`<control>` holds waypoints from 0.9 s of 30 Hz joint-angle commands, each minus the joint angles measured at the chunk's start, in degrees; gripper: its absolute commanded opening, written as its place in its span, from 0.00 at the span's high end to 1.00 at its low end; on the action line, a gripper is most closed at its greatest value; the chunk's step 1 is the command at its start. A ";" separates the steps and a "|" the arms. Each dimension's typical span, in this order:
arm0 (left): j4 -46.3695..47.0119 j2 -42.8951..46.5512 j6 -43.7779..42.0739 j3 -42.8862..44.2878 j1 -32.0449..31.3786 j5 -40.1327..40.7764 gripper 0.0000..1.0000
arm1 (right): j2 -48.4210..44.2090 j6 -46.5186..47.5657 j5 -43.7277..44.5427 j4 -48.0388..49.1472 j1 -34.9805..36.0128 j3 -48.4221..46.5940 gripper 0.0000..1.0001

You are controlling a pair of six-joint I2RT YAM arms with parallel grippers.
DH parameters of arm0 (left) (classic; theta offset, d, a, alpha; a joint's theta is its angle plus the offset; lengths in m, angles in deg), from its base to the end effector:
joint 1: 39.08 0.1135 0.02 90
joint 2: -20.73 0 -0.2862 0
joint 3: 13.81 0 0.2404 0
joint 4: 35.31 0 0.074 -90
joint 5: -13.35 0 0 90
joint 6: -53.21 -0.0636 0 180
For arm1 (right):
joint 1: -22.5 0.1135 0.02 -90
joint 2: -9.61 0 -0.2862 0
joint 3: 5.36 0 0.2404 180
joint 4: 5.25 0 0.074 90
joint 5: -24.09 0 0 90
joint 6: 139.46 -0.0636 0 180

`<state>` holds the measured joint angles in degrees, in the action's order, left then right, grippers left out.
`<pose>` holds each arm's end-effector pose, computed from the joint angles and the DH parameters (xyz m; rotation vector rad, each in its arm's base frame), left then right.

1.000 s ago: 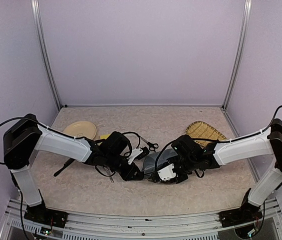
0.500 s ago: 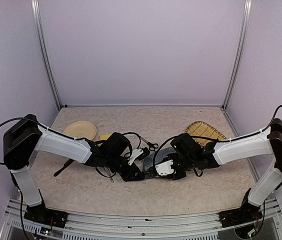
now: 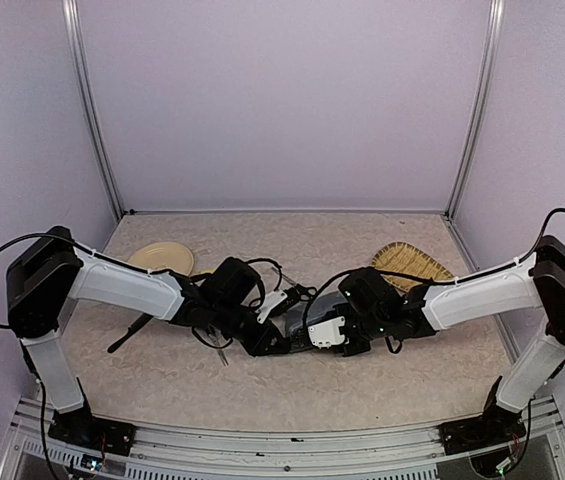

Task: Sort the hair-cutting tools
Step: Place the electric hair clipper in the kit bag.

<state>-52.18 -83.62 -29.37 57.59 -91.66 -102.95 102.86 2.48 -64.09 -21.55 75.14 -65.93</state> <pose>0.2068 -0.3167 0.1599 1.1943 2.2978 -0.9939 0.2012 0.2602 0.1656 -1.9099 1.4949 -0.0330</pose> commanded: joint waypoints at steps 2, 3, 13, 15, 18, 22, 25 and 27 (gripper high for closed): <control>-4.14 1.74 -0.10 1.47 0.39 -6.45 1.00 | 3.84 -2.33 8.32 -4.38 -0.98 -2.51 0.88; -4.22 1.90 0.00 1.76 0.49 -6.62 1.00 | 4.36 -1.73 7.59 -5.61 -1.00 -2.57 0.88; -5.41 1.18 0.74 2.53 1.62 -5.59 1.00 | 4.21 0.60 8.16 -7.38 -0.97 -2.51 0.86; -4.61 1.46 1.27 1.99 2.00 -5.38 0.99 | 3.64 1.65 7.76 -8.18 -0.97 -2.35 0.86; -3.85 1.25 1.72 1.82 2.30 -5.27 0.96 | 2.21 2.99 5.97 -9.07 -0.97 -1.73 0.86; -3.90 0.49 1.80 1.74 2.30 -5.68 0.94 | 1.94 3.95 7.41 -8.70 -1.01 -1.29 0.85; -3.76 0.32 1.67 1.39 2.15 -6.96 0.97 | 2.87 2.81 8.56 -9.13 -1.10 -2.29 0.86; -3.17 0.52 2.06 1.13 1.92 -6.69 0.98 | 2.30 2.21 6.73 -9.91 -1.05 -2.58 0.86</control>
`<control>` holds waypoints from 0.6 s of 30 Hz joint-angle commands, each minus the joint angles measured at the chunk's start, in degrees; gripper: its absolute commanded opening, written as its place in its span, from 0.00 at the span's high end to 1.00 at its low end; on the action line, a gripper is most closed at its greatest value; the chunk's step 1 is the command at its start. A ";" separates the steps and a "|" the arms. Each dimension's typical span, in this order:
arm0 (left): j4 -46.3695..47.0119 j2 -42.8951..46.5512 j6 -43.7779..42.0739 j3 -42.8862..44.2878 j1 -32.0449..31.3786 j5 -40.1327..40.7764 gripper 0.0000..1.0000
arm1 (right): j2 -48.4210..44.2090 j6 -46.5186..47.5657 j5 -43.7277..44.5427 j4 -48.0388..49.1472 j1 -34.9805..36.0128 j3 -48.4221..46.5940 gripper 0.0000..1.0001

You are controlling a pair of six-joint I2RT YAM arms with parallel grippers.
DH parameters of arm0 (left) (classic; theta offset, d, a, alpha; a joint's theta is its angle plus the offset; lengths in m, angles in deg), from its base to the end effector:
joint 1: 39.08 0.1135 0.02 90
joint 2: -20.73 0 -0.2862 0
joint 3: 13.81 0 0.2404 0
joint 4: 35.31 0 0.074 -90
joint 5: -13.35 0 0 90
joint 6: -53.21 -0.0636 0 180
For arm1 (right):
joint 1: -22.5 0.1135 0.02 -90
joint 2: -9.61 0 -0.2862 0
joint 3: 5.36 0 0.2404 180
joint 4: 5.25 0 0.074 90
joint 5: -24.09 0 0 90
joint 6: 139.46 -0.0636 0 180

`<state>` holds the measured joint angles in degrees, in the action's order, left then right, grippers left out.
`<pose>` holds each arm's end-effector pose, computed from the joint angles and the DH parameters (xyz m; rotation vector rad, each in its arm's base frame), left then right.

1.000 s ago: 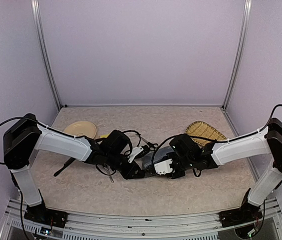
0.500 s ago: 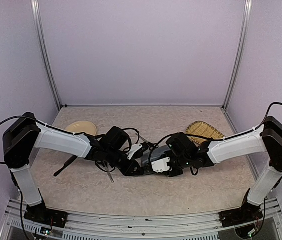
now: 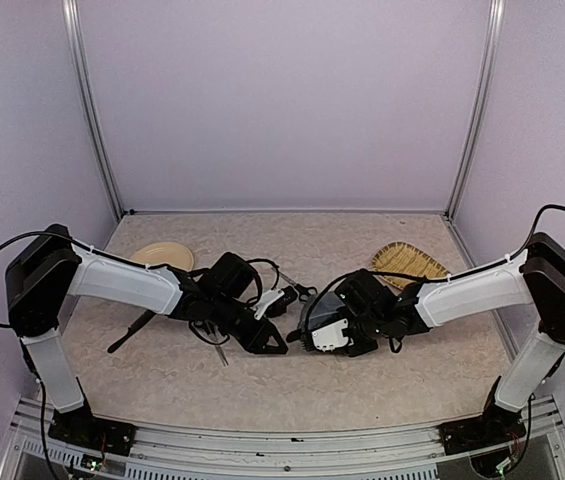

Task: Sort the hair-cutting tools
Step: Place the electric hair clipper in the kit bag.

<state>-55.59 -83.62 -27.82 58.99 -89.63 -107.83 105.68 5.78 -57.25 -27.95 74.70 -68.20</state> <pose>0.2130 -0.3106 0.1640 1.1660 2.3588 -1.0842 0.2086 0.2533 0.1530 -2.0153 1.5525 -0.2132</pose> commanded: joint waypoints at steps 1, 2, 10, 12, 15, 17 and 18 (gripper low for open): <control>0.80 0.59 0.85 -0.54 -0.21 -1.30 0.95 | -1.10 -1.32 -1.30 -3.54 -0.68 -0.23 0.86; 1.41 0.76 1.33 -0.80 -0.36 -0.20 0.88 | -1.75 -1.48 -2.15 -3.49 -0.62 -0.24 0.86; 6.48 -0.41 4.29 0.71 -0.90 10.75 0.64 | -3.62 -0.84 -2.69 -3.65 -0.66 -0.16 0.86; 6.72 -2.65 3.87 2.60 -1.19 11.28 0.62 | -3.43 -0.99 -2.91 -3.62 -0.67 -0.14 0.86; 6.51 -6.26 3.35 5.66 -1.88 11.99 0.61 | -3.23 -1.27 -2.86 -3.76 -0.65 -0.27 0.86; 6.07 -8.15 3.24 7.42 -2.22 12.96 0.61 | -3.47 -1.31 -3.05 -3.76 -0.62 -0.18 0.86; 6.05 -8.89 3.14 8.00 -2.34 13.30 0.62 | -3.66 -1.36 -3.24 -3.87 -0.64 -0.15 0.86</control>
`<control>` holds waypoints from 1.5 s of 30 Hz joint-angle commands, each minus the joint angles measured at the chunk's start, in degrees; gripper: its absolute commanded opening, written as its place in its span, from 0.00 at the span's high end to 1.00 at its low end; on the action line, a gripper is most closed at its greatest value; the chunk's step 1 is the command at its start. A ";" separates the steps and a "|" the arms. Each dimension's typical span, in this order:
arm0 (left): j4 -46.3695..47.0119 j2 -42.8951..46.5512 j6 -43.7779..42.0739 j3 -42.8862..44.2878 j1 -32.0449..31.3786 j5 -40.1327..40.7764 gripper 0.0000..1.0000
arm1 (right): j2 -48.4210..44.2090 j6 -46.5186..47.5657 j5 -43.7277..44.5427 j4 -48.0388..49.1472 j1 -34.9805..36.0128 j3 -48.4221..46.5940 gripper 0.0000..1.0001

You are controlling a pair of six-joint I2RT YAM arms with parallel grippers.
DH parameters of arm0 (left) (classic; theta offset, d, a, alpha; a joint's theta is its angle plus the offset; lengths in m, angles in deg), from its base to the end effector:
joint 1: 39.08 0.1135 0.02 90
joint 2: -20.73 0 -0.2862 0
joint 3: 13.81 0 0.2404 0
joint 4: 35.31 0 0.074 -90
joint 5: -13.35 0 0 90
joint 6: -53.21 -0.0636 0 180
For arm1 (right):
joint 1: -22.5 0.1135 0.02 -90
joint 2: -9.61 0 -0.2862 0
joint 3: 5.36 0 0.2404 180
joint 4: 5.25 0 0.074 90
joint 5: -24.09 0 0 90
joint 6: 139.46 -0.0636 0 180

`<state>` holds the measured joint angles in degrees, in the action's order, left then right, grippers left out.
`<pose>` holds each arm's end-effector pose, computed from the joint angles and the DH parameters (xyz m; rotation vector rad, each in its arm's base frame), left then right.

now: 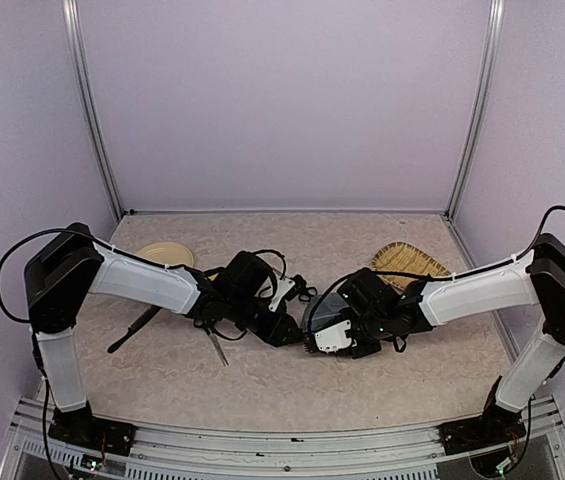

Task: Sort the hair-cutting tools
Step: Place the electric hair clipper in the kit bag.

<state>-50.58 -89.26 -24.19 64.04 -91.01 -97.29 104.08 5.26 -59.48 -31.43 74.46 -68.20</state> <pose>0.2362 -0.3380 0.1563 1.0264 2.3354 -0.9213 0.2028 0.2477 0.1566 -2.0432 1.5728 -0.1627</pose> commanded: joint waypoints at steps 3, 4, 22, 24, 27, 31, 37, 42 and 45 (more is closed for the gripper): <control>1.46 -4.67 -0.77 3.90 -1.08 1.91 0.73 | -2.45 -0.84 -1.08 -0.38 -0.38 0.10 0.86; 1.58 -4.96 -0.78 4.01 -1.07 1.24 0.79 | -2.45 -0.84 -0.87 -0.32 -0.44 0.11 0.86; 0.83 -3.22 -1.85 0.55 -0.70 -7.02 1.00 | -3.37 -0.29 7.37 8.30 -1.08 1.51 0.87; 0.78 -2.86 -1.73 0.37 -0.33 -8.63 1.00 | -2.51 0.88 8.80 8.63 -1.23 1.81 0.87; 1.88 -1.52 -0.80 -0.90 0.56 -10.36 1.00 | -1.43 2.68 9.96 8.90 -1.17 2.66 0.87; 3.22 -0.04 0.60 -2.23 2.54 -12.30 1.00 | -2.13 3.86 8.12 8.63 -1.17 3.74 0.87; 2.76 0.43 0.43 -2.57 3.58 -13.63 1.00 | -2.12 4.89 8.37 8.25 -1.17 3.70 0.87; 2.18 0.72 0.16 -2.70 3.52 -14.93 1.00 | 0.13 3.55 9.71 7.33 -1.95 1.69 0.87; 1.82 0.70 0.18 -2.65 3.25 -15.25 1.00 | 2.19 3.56 12.27 7.05 -1.99 0.64 0.87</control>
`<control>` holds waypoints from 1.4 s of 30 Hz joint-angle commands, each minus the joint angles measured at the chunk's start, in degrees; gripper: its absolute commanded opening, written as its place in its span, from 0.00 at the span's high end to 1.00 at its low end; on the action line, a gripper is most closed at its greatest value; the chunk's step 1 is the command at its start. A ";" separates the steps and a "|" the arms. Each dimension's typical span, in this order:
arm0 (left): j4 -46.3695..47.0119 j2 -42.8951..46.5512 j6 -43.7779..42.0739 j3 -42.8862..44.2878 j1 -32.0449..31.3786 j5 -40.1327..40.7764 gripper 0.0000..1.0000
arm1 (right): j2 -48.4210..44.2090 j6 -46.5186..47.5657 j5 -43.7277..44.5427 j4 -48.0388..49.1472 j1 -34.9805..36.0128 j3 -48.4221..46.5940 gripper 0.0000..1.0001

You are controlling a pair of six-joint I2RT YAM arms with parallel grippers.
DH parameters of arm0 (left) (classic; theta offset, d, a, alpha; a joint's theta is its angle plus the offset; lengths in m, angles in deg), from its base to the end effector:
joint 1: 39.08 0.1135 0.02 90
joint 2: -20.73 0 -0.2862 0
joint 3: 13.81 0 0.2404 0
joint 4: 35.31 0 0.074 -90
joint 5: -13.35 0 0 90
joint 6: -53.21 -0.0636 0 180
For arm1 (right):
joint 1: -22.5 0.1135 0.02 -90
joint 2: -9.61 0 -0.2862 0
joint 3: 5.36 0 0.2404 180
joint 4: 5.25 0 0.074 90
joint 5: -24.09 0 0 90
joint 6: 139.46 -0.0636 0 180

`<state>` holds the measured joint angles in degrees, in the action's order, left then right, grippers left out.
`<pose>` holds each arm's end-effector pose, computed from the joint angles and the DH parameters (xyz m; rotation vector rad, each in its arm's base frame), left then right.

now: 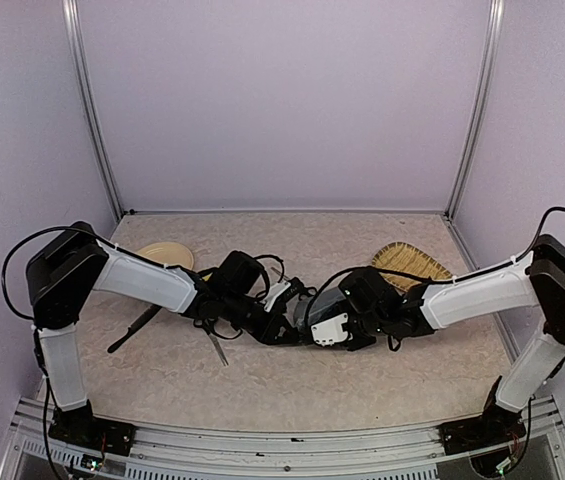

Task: Sort the hair-cutting tools
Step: Place the electric hair clipper in the kit bag, then adjust the kit bag at the center of the board.

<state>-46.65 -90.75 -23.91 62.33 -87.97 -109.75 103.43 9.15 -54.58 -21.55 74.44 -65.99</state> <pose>0.2422 -0.3304 0.1482 1.0678 2.3179 -1.1630 0.2126 0.2512 0.1638 -1.9479 1.4583 -0.2930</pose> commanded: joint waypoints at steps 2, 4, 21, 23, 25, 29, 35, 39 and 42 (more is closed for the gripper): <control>-2.32 2.23 -0.12 -0.71 -0.09 -2.84 1.00 | 3.80 0.34 8.26 -3.41 -2.01 -1.98 0.87; -2.38 2.23 -0.14 -0.50 -0.44 -3.17 1.00 | 4.51 0.47 8.65 -3.36 -2.03 -2.16 0.87; -0.64 1.00 4.20 -1.18 0.49 -1.14 1.00 | 3.26 -10.12 0.54 -9.45 -2.03 -3.70 0.40; 0.06 1.12 4.82 -1.79 0.79 -0.70 1.00 | 0.87 -10.71 -2.76 -11.70 -2.16 -2.33 0.34; 0.81 1.18 5.42 -2.24 0.89 -0.45 1.00 | -1.96 -12.12 -5.18 -13.50 -2.13 -1.93 0.31; 0.82 0.66 5.92 -1.81 0.90 0.35 1.00 | -8.74 -13.65 -11.30 -15.84 -3.60 -1.15 0.29; -0.72 0.99 5.08 -1.41 0.89 2.04 0.99 | -12.84 -15.53 -19.97 -18.04 -15.35 -1.78 0.25; -0.99 1.18 4.71 -1.36 0.87 2.51 0.99 | -9.44 -16.73 -27.96 -22.93 -22.81 -4.02 0.29; -1.93 0.88 4.43 -0.75 0.81 2.87 0.98 | -5.01 -18.68 -30.60 -26.60 -25.29 -7.27 0.33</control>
<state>-47.00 -90.66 -18.79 60.65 -87.38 -107.94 93.94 -6.35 -77.25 -41.09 51.38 -69.45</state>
